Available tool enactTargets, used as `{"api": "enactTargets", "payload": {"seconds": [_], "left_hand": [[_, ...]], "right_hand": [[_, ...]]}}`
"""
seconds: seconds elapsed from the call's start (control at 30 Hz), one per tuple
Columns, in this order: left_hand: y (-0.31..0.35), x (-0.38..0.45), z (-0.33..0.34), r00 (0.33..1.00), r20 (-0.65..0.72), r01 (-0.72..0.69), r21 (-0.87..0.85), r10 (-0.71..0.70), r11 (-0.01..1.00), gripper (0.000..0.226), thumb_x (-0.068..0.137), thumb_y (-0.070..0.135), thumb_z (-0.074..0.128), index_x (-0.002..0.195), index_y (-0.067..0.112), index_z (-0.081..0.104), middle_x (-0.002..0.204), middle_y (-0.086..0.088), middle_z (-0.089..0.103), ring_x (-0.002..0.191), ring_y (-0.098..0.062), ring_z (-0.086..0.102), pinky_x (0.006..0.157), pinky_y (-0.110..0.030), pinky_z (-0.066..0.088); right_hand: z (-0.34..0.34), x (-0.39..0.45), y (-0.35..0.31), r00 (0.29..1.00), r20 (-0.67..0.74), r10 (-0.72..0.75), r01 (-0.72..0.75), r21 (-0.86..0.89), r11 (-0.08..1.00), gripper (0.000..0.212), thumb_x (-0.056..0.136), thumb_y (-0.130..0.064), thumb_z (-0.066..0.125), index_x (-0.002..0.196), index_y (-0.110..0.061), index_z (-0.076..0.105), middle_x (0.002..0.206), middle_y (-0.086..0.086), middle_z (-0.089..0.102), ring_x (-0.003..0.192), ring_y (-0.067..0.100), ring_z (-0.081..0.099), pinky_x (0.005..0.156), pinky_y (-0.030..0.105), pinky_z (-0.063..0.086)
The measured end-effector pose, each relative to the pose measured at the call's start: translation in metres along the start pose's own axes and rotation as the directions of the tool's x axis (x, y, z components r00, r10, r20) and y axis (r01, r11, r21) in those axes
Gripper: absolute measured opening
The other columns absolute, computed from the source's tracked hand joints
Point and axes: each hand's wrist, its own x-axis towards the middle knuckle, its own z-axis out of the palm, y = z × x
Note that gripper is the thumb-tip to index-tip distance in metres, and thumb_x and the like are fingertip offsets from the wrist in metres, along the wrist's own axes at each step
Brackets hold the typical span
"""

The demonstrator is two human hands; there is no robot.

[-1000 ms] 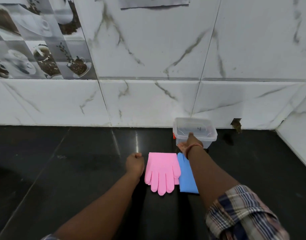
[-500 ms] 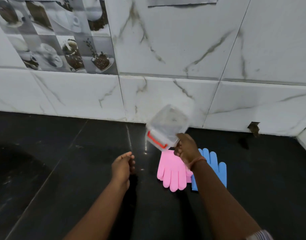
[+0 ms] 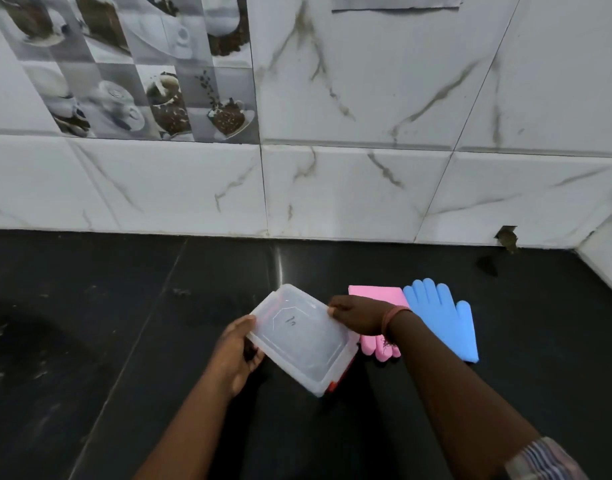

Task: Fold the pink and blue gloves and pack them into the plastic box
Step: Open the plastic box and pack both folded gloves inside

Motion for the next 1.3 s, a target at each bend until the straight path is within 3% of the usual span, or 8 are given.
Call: {"api": "enactTargets", "payload": {"seconds": [0.27, 0.37, 0.5, 0.73, 0.9, 1.07, 1.2, 1.3], "left_hand": [[-0.013, -0.022, -0.014, 0.997, 0.003, 0.072, 0.158, -0.073, 0.985, 0.014, 0.098, 0.019, 0.058, 0.109, 0.011, 0.054, 0.108, -0.016, 0.067, 0.085, -0.027, 0.067, 0.066, -0.035, 0.062], [-0.016, -0.033, -0.015, 0.992, 0.023, 0.115, 0.218, -0.122, 0.969, 0.025, 0.099, 0.037, 0.054, 0.115, 0.018, 0.059, 0.107, -0.013, 0.073, 0.088, -0.026, 0.068, 0.072, -0.036, 0.06], [-0.013, -0.033, -0.016, 0.99, -0.049, 0.138, 0.287, -0.13, 0.948, 0.047, 0.105, 0.054, 0.038, 0.111, 0.02, 0.069, 0.091, -0.009, 0.077, 0.079, -0.025, 0.068, 0.064, -0.033, 0.053], [-0.01, -0.021, -0.03, 0.938, 0.052, 0.343, 0.012, -0.343, 0.939, 0.029, 0.1, 0.043, 0.06, 0.102, 0.017, 0.072, 0.088, -0.005, 0.072, 0.08, -0.021, 0.066, 0.062, -0.032, 0.052], [-0.02, -0.014, -0.034, 0.929, 0.068, 0.367, -0.035, -0.364, 0.929, 0.018, 0.097, 0.002, 0.054, 0.109, 0.006, 0.067, 0.087, -0.012, 0.068, 0.074, -0.022, 0.063, 0.052, -0.028, 0.057], [-0.025, -0.013, -0.03, 0.95, 0.05, 0.309, 0.012, -0.309, 0.951, 0.023, 0.099, -0.004, 0.05, 0.112, 0.0, 0.069, 0.099, -0.018, 0.071, 0.082, -0.027, 0.066, 0.072, -0.034, 0.057], [-0.023, -0.012, -0.029, 0.965, 0.041, 0.259, -0.001, -0.259, 0.966, 0.025, 0.097, -0.008, 0.05, 0.095, 0.0, 0.073, 0.078, -0.014, 0.073, 0.059, -0.021, 0.069, 0.051, -0.027, 0.059], [-0.023, -0.013, -0.028, 0.968, -0.01, 0.252, 0.058, -0.252, 0.966, 0.026, 0.099, 0.001, 0.053, 0.086, 0.008, 0.073, 0.067, -0.007, 0.069, 0.05, -0.015, 0.063, 0.04, -0.021, 0.052]], "right_hand": [[0.024, 0.025, -0.032, 0.97, -0.24, 0.04, -0.122, -0.338, 0.933, 0.037, 0.098, -0.046, 0.051, 0.126, -0.025, 0.063, 0.131, 0.009, 0.061, 0.122, 0.035, 0.053, 0.102, 0.043, 0.044], [0.042, 0.024, -0.053, 0.998, -0.063, -0.022, 0.002, -0.311, 0.95, 0.101, 0.068, -0.082, 0.062, 0.152, -0.038, 0.025, 0.158, 0.004, 0.036, 0.143, 0.034, 0.033, 0.116, 0.057, 0.024], [0.069, 0.019, -0.066, 0.993, 0.083, -0.085, 0.112, -0.409, 0.906, 0.151, 0.042, -0.082, 0.077, 0.153, -0.041, -0.017, 0.167, 0.001, 0.004, 0.153, 0.032, 0.001, 0.118, 0.066, -0.004], [0.089, 0.011, -0.058, 0.976, -0.011, -0.219, 0.193, -0.429, 0.882, 0.132, 0.055, -0.078, 0.073, 0.152, -0.043, -0.009, 0.16, 0.01, 0.012, 0.15, 0.039, 0.004, 0.116, 0.065, -0.012], [0.089, 0.005, -0.048, 0.943, -0.076, -0.325, 0.281, -0.342, 0.897, 0.123, 0.054, -0.072, 0.076, 0.15, -0.04, 0.005, 0.149, 0.003, 0.023, 0.146, 0.032, 0.013, 0.116, 0.063, -0.013], [0.085, 0.001, -0.047, 0.92, -0.094, -0.38, 0.345, -0.265, 0.901, 0.108, 0.059, -0.063, 0.083, 0.143, -0.035, 0.021, 0.142, -0.004, 0.027, 0.141, 0.024, 0.02, 0.119, 0.061, -0.006], [0.055, -0.007, -0.049, 0.877, -0.234, -0.42, 0.425, -0.029, 0.905, 0.092, 0.064, -0.056, 0.084, 0.138, -0.034, 0.034, 0.141, -0.01, 0.036, 0.133, 0.015, 0.036, 0.118, 0.051, 0.026], [0.01, -0.011, -0.04, 0.85, -0.412, -0.328, 0.489, 0.384, 0.783, 0.087, 0.065, -0.052, 0.083, 0.136, -0.023, 0.043, 0.141, 0.002, 0.045, 0.129, 0.02, 0.046, 0.113, 0.046, 0.038]]}}
